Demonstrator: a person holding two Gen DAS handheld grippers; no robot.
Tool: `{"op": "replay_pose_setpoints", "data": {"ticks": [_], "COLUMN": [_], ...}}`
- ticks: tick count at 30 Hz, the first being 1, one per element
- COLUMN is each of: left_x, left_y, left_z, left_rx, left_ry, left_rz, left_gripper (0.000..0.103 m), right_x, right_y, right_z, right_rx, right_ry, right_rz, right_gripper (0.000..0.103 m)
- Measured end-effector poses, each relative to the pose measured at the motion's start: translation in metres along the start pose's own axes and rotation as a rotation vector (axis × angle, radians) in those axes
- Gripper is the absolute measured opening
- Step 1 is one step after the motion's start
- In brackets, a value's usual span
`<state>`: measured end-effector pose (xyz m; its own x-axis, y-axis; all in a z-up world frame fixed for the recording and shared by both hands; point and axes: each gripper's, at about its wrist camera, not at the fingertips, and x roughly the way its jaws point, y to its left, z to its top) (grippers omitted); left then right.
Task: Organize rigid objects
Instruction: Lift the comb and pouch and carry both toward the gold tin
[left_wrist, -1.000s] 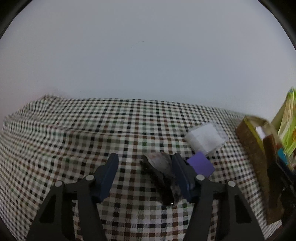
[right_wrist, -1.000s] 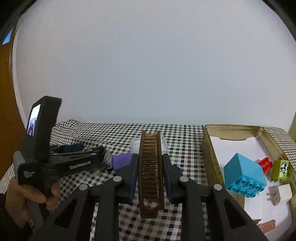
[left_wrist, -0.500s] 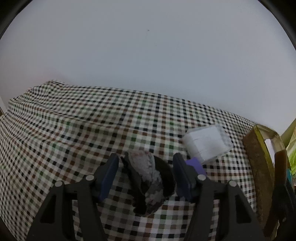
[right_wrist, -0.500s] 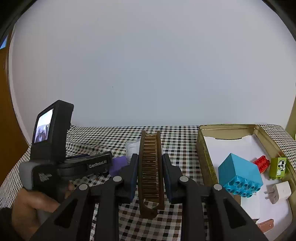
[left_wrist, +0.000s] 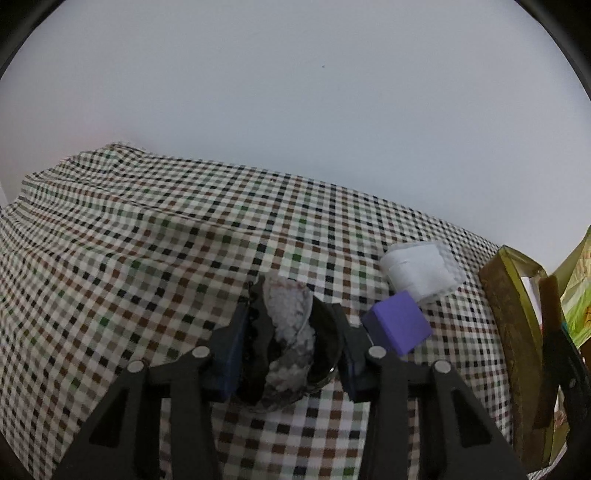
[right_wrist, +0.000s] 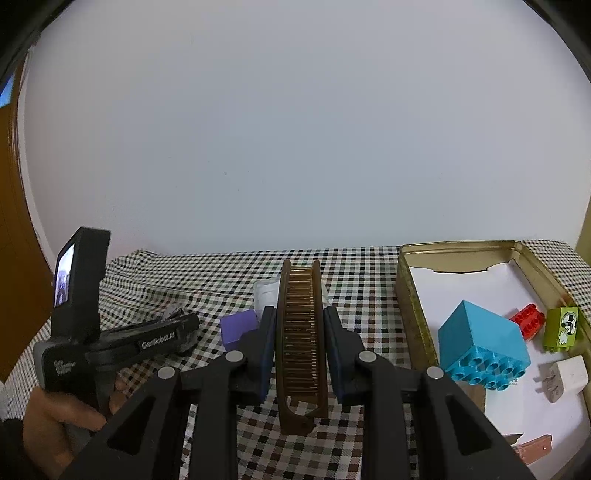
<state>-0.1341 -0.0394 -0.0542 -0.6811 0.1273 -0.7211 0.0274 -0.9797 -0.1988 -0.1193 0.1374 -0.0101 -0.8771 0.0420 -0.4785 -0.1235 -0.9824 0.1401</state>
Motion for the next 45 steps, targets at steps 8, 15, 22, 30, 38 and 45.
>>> {"op": "replay_pose_setpoints", "data": {"ticks": [8,15,22,30,38,45], "left_x": [-0.023,-0.034,-0.046,-0.045,-0.045,-0.047], "left_y": [-0.031,-0.046,-0.046,-0.049,-0.048,-0.046], "left_z": [-0.010,-0.012,-0.014,-0.015,-0.014,-0.015], "left_rx": [0.095,0.169,0.187,0.190,0.192,0.189], "left_ry": [-0.092,-0.182,-0.211,-0.215,-0.219,-0.228], "left_rz": [0.055,0.099,0.110,0.115,0.115,0.109], "left_gripper": [0.042,0.042,0.042,0.042,0.042,0.042], "right_x": [0.002,-0.003,-0.004,-0.004,-0.006,-0.011], "right_y": [-0.011,-0.004,-0.005,-0.009,-0.010,-0.012], "right_z": [0.000,0.000,-0.001,-0.001,0.001,0.002], "right_rx": [0.018,-0.008,-0.007,-0.023,-0.023,-0.029], "right_ry": [-0.020,-0.055,-0.069,-0.085,-0.100,-0.119], "right_rz": [0.005,-0.008,0.002,-0.003,-0.008,-0.018], "right_gripper": [0.028,0.028,0.028,0.028,0.028,0.028]}}
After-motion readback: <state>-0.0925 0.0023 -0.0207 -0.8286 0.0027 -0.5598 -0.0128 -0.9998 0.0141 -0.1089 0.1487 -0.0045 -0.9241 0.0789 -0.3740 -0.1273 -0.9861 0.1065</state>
